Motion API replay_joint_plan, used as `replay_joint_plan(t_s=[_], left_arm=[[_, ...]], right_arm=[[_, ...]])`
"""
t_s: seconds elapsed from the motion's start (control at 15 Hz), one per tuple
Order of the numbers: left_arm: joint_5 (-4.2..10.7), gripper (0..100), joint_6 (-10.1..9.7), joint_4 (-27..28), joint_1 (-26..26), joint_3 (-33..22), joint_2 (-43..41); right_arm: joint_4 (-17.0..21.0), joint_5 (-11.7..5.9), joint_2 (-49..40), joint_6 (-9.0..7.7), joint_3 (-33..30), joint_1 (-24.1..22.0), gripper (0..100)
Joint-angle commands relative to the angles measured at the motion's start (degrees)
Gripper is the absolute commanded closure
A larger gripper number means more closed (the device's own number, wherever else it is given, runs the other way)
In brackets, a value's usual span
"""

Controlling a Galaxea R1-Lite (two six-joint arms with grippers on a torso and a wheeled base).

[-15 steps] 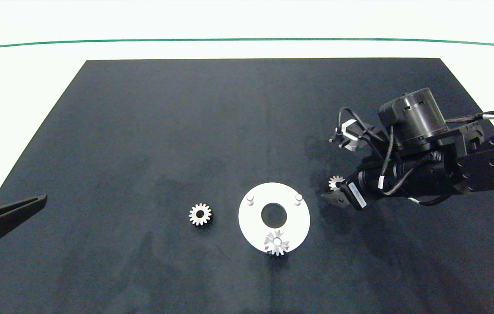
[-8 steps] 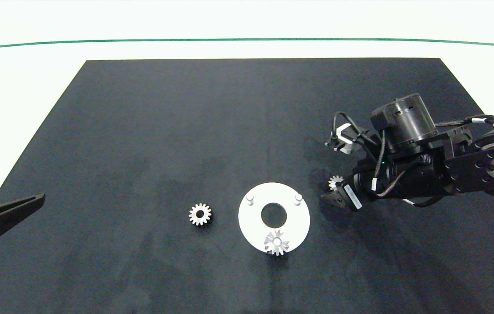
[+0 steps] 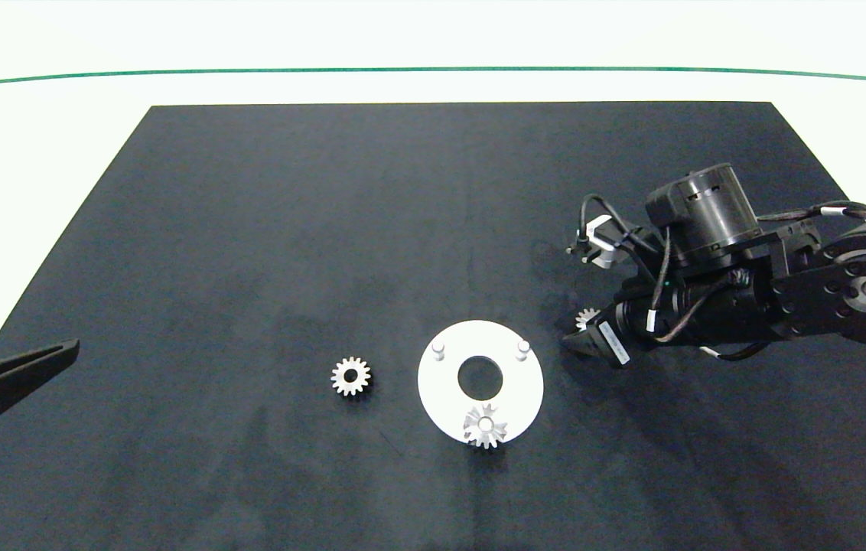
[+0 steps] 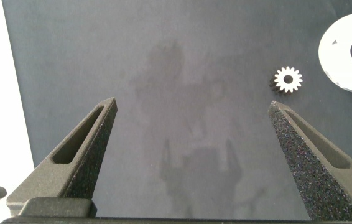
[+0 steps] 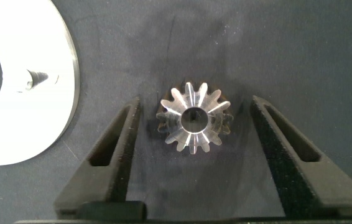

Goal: Install three planetary gears onto the carrier pins

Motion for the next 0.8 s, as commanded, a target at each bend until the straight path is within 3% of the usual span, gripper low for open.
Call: replay_joint_plan(t_s=[0.07,0.8], left_arm=[[0.03,0,0.07,0.08,0.00,0.00,0.08],[0.03,0,0.07,0.52,-0.09,0.00,0.17]], right_arm=[[0.17,0.00,0.11,-0.10,-0.03,-0.04,36],[0.00,0.79,1.26,-0.10,-0.65,-0.22,59]])
